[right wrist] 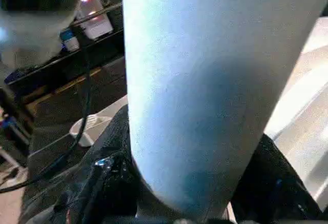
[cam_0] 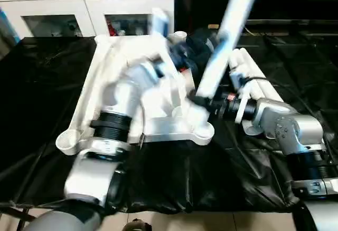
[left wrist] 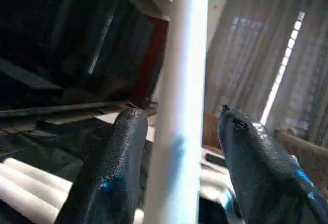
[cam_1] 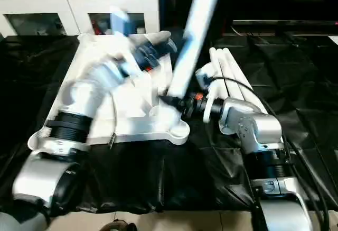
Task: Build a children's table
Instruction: Insert table leg to table base
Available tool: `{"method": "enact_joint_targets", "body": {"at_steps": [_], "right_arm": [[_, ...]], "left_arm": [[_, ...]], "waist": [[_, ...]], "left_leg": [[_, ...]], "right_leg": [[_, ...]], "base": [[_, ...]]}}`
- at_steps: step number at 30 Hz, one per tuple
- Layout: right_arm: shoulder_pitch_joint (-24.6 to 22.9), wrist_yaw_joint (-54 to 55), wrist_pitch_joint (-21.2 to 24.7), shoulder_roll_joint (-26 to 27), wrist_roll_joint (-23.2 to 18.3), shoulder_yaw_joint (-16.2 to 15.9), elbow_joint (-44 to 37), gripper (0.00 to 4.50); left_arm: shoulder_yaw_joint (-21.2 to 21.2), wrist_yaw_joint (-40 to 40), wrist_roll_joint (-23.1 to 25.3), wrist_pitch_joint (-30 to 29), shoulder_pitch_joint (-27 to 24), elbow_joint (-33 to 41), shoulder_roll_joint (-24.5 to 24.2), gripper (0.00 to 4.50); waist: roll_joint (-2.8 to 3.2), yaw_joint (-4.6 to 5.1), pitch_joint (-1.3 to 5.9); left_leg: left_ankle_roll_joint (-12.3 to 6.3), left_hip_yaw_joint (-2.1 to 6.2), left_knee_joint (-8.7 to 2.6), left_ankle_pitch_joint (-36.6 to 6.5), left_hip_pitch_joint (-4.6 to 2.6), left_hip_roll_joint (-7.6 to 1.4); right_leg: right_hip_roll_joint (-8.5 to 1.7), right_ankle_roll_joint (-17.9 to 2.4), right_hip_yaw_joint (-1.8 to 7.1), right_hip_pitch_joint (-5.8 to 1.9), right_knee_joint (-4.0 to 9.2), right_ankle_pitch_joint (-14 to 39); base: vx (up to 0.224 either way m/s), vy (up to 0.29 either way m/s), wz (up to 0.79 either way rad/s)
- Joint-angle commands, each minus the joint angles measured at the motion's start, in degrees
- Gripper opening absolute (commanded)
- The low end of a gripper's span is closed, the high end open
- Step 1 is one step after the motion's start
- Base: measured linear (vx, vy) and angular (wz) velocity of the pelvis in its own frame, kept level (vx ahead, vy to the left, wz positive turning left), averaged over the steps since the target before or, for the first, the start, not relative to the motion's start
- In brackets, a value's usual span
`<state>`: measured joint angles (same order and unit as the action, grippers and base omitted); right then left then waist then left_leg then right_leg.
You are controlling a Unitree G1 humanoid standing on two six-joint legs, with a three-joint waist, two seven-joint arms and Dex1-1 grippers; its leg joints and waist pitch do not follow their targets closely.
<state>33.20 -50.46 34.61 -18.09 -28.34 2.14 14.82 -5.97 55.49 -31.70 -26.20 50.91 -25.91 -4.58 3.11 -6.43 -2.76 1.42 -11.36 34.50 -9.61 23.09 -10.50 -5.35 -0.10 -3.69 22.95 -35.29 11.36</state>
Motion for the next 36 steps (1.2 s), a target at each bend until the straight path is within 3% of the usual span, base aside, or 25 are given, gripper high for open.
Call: {"method": "enact_joint_targets", "body": {"at_steps": [1,3,4,6,7,8,9,12,16,20,21,23,26,27,32,33,36], "right_arm": [[-0.8,1.4,-1.5,0.4,0.6,1.1,-0.2,1.89],[-1.9,4.6,-4.7,0.5,4.0,0.4,-0.5,1.89],[-1.9,4.6,-4.7,0.5,4.0,0.4,-0.5,1.89],[-2.4,8.6,-7.0,0.4,7.3,-0.1,0.0,1.89],[-2.5,9.4,-7.5,0.4,7.9,-0.1,0.1,1.89],[-3.1,13.5,-9.7,0.9,9.7,0.7,0.1,1.89],[-3.2,14.6,-9.7,1.3,9.7,1.3,0.0,1.88],[-4.5,16.4,-10.2,1.7,10.0,1.6,-1.1,1.88],[-5.9,15.7,-12.1,1.8,11.3,0.4,-1.8,1.88],[-6.8,15.9,-13.2,1.9,12.2,-0.4,-2.6,1.88],[-7.1,16.2,-14.6,1.9,12.6,-0.9,-2.6,1.88],[-7.3,16.3,-15.1,2.1,12.9,-1.0,-2.7,1.88],[-7.5,15.9,-15.0,1.7,13.5,-1.6,-2.6,1.88],[-7.7,15.3,-14.8,1.5,13.5,-1.9,-2.5,1.88],[-7.7,15.3,-14.7,1.7,13.1,-1.7,-2.2,1.88],[-7.7,15.0,-14.5,1.8,12.8,-1.7,-2.1,1.88],[-7.4,13.1,-13.8,1.9,12.3,-2.7,-2.1,1.88]], "left_arm": [[2.3,3.2,1.7,-0.3,-1.2,0.8,-1.2,2.56],[9.7,6.6,10.1,6.2,-4.2,-0.3,-5.7,2.56],[9.7,6.6,10.1,6.2,-4.2,-0.3,-5.7,2.56],[15.8,8.1,17.9,14.1,-6.3,-2.9,-9.7,2.56],[16.9,8.6,19.3,15.5,-6.7,-3.4,-10.5,2.56],[22.4,11.2,25.5,21.4,-9.3,-5.6,-14.6,2.56],[23.5,12.0,26.7,22.5,-9.9,-5.9,-15.5,2.56],[26.5,14.3,29.1,25.4,-12.0,-6.9,-17.6,2.56],[27.2,14.4,30.3,27.4,-11.9,-10.5,-17.6,2.22],[27.2,11.5,32.2,30.2,-9.8,-16.5,-16.8,1.88],[26.7,11.7,32.2,31.7,-8.9,-19.2,-16.3,1.79],[26.3,12.2,31.9,32.1,-8.4,-20.4,-16.1,1.69],[25.8,13.6,31.2,31.7,-8.1,-21.2,-15.9,1.50],[25.8,14.1,31.2,31.3,-7.9,-21.8,-16.0,1.41],[25.4,14.6,31.4,31.6,-7.2,-24.4,-16.0,1.09],[25.2,15.0,31.2,31.7,-7.1,-25.1,-15.9,0.93],[24.5,16.3,30.9,31.8,-7.1,-25.9,-15.8,0.76]], "waist": [[-0.23,0.12,4.53],[-0.05,0.15,4.55],[-0.03,0.40,4.54],[0.05,0.50,4.52],[0.19,0.49,4.53],[0.21,0.49,4.46],[0.27,0.97,4.37],[0.47,1.40,4.57],[0.45,1.46,4.48],[0.44,1.52,4.39],[0.73,1.61,4.36],[0.60,1.51,4.50],[0.62,1.46,4.59],[0.97,1.43,4.60],[0.78,1.42,4.55],[0.46,1.44,4.54],[0.61,1.36,4.48]], "left_leg": [[-3.69,1.15,-3.21,-5.8,-1.68,-2.38],[-3.02,1.53,-3.40,-6.1,-1.76,-2.56],[-2.55,1.36,-3.44,-6.4,-1.83,-2.49],[-1.88,1.38,-3.50,-6.4,-1.81,-2.48],[-1.20,1.49,-3.62,-6.7,-1.90,-2.54],[-0.57,1.62,-3.76,-7.4,-1.91,-2.51],[0.17,1.46,-3.95,-8.3,-1.96,-2.38],[0.69,1.41,-3.94,-8.2,-2.00,-2.45],[0.41,1.26,-3.90,-9.7,-1.93,-2.40],[0.13,1.28,-3.89,-10.8,-2.00,-2.40],[0.26,1.26,-3.86,-10.9,-2.01,-2.33],[0.10,1.29,-3.79,-10.2,-1.97,-2.34],[-0.64,1.26,-3.70,-9.4,-1.94,-2.41],[-0.92,1.28,-3.63,-9.3,-1.90,-2.40],[-1.43,1.23,-3.64,-10.0,-1.94,-2.38],[-1.39,1.21,-3.68,-10.2,-1.97,-2.44],[-1.49,1.23,-3.68,-10.2,-1.90,-2.46]], "right_leg": [[-2.87,-15.1,1.86,-3.05,3.24,0.9],[-2.99,-13.6,1.91,-2.92,3.52,1.6],[-2.88,-13.4,1.94,-2.99,3.38,1.6],[-2.90,-13.1,1.97,-3.05,3.37,1.4],[-2.96,-12.3,2.02,-2.88,3.43,2.2],[-3.15,-11.4,2.09,-2.83,3.74,3.5],[-2.96,-10.8,2.16,-2.74,3.62,4.2],[-3.10,-11.7,2.19,-2.88,3.29,2.4],[-3.16,-13.7,2.15,-2.90,3.16,1.1],[-3.27,-13.5,2.26,-2.88,3.44,3.3],[-3.16,-13.4,2.23,-2.71,3.61,3.2],[-3.26,-13.8,2.26,-2.88,3.38,1.9],[-3.22,-14.6,2.18,-2.92,3.14,0.2],[-3.23,-14.8,2.17,-2.92,3.07,-0.2],[-3.20,-15.1,2.13,-2.92,3.19,0.2],[-3.23,-15.2,2.17,-2.92,3.27,0.7],[-3.34,-15.2,2.15,-2.95,3.30,1.5]], "base": [[0.000,0.000,0.00],[0.000,0.000,0.00],[0.000,0.000,0.00],[0.000,0.000,0.00],[0.000,0.000,0.00],[0.000,0.000,0.00],[0.000,0.000,0.00],[0.000,0.000,0.00],[0.000,0.000,0.00],[0.000,0.000,0.00],[0.000,0.000,0.00],[0.000,0.000,0.00],[0.000,0.000,0.00],[0.000,0.000,0.00],[0.000,0.000,0.00],[0.000,0.000,0.00],[0.000,0.000,0.00]]}}
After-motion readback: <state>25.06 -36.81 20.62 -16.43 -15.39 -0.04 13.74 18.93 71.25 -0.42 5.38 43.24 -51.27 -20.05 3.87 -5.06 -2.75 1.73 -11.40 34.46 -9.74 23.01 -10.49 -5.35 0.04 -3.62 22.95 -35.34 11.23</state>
